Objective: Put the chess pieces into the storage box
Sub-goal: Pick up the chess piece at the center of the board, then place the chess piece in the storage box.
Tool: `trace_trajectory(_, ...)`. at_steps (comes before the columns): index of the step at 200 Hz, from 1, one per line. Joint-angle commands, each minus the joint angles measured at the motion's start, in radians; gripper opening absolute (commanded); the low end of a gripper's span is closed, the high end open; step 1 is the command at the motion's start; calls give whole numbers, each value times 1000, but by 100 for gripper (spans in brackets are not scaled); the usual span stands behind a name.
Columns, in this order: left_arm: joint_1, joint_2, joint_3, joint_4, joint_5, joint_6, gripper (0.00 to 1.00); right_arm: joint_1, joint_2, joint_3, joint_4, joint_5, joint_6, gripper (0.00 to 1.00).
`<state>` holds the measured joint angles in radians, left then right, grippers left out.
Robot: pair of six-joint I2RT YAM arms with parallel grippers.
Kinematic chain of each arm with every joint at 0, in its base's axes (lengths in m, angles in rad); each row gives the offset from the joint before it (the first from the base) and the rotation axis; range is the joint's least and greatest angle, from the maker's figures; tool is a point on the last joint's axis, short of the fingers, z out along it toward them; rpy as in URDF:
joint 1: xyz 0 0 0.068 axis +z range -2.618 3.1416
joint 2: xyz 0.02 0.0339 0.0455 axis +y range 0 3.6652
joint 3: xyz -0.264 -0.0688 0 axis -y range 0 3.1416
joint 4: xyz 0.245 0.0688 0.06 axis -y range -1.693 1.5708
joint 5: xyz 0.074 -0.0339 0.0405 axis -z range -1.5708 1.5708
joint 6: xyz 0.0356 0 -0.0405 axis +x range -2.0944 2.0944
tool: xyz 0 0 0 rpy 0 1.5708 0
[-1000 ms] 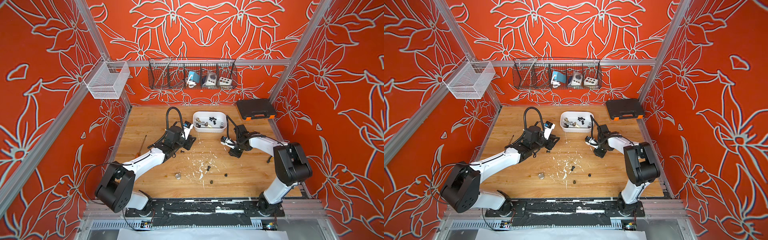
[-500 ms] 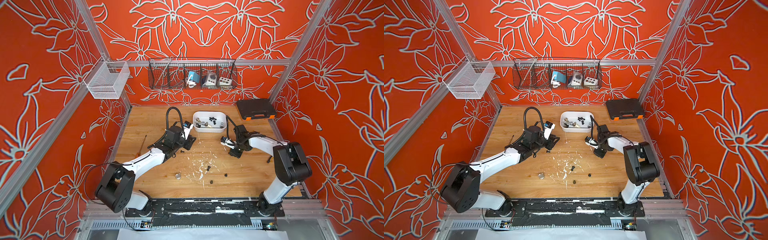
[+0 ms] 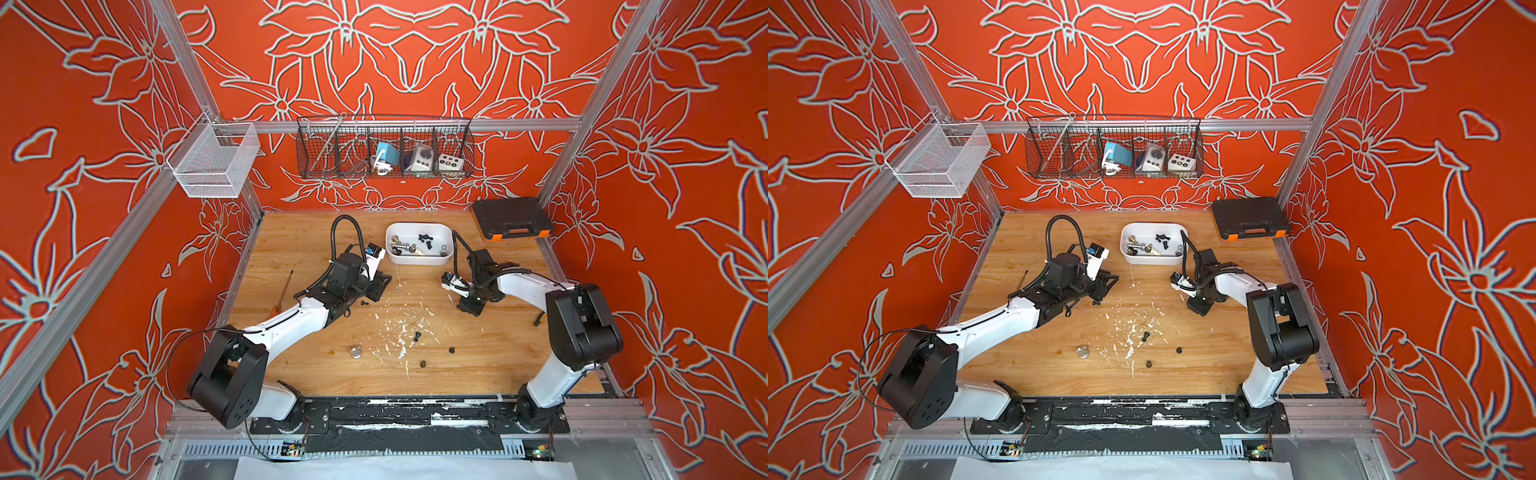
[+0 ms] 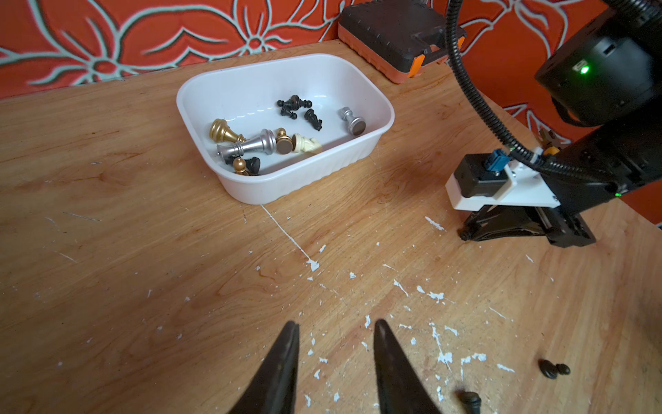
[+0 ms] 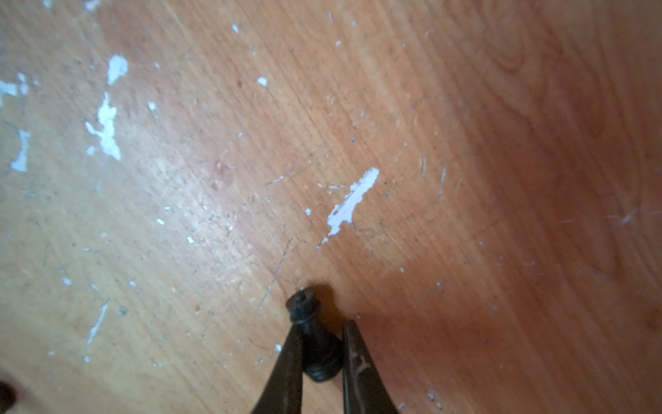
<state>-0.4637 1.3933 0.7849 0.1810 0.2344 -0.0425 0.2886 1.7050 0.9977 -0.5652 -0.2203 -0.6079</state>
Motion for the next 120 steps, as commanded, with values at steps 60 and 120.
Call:
trace_trajectory(60, 7, -31, -12, 6, 14, -19, 36, 8, -140, 41, 95, -73, 78, 15)
trace_trajectory(120, 7, -49, -23, -2, 7, -17, 36, 7, -68, 212, 192, -71, 155, 15)
